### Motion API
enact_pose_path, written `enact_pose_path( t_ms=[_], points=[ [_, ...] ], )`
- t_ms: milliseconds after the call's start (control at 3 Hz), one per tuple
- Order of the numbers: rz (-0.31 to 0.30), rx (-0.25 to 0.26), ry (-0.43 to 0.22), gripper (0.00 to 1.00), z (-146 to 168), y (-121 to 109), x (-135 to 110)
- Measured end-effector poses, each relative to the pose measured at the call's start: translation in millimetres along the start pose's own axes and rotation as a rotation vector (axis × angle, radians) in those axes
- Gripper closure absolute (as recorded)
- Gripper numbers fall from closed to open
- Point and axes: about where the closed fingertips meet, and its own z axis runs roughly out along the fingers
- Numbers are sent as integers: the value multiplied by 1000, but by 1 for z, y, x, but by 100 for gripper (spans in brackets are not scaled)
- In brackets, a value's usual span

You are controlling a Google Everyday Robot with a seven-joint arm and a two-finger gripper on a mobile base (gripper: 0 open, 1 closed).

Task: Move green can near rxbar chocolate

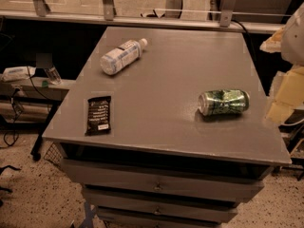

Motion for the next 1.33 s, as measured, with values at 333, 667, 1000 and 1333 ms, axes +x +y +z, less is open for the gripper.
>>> enact_pose_path(
  t_ms=[333, 667, 1000, 1333],
  points=[
    [0, 0, 0, 0, 0, 0, 0],
    [-69, -30, -51, 0, 13, -12, -7],
    [-174, -127, -154, 0, 55, -32, -17],
    [-222, -203, -213, 0, 92, -42, -21]
  ],
)
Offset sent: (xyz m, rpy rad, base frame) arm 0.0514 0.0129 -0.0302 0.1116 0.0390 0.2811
